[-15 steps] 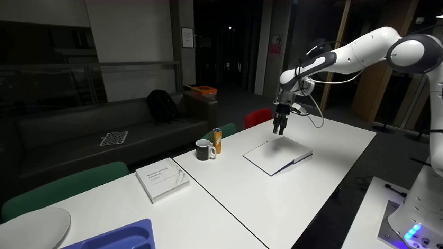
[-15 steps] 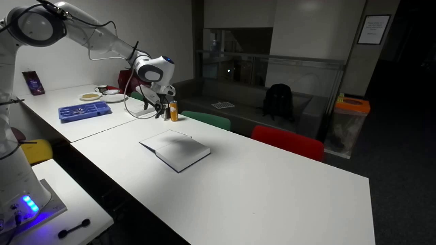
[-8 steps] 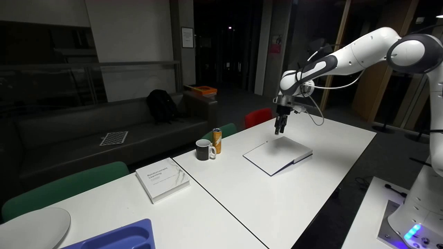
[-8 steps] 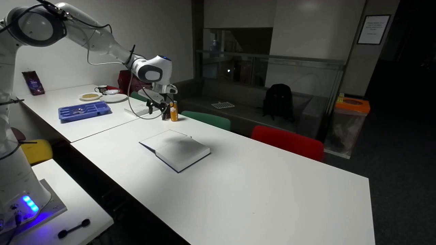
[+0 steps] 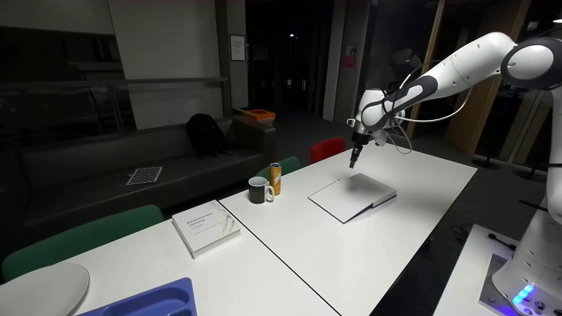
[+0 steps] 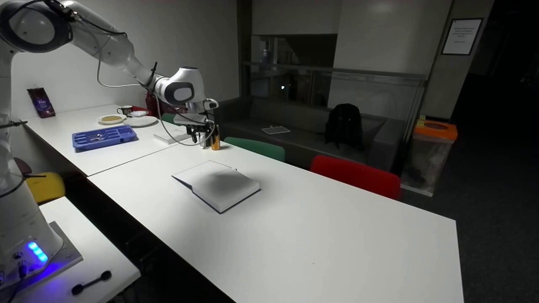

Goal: Push the blue book to the right then open the book.

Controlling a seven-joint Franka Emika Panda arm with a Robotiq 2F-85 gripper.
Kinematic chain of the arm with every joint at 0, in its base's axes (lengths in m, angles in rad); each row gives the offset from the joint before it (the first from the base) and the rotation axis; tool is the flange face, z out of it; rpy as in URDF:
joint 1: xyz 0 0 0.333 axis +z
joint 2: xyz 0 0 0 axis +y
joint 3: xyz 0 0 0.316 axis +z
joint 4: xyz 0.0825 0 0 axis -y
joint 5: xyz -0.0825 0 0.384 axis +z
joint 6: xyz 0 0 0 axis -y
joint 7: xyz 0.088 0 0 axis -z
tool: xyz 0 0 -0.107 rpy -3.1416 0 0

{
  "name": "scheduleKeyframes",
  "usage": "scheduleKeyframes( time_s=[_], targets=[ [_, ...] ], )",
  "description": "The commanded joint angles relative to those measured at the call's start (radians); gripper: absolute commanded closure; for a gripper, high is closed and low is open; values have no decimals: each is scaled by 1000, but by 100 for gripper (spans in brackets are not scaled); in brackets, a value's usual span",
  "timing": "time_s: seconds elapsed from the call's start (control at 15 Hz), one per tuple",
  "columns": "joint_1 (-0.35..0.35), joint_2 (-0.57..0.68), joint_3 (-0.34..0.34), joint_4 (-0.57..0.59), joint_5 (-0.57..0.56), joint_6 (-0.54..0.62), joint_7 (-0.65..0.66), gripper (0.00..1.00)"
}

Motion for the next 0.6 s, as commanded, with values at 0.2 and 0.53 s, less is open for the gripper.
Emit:
scheduleKeyframes(
  time_s=[0.2,0.53],
  targets=[
    [-23,-185,16,-147,98,21,-85,0],
    [-6,-275,-19,-196,133,-45,-29,0]
  ],
)
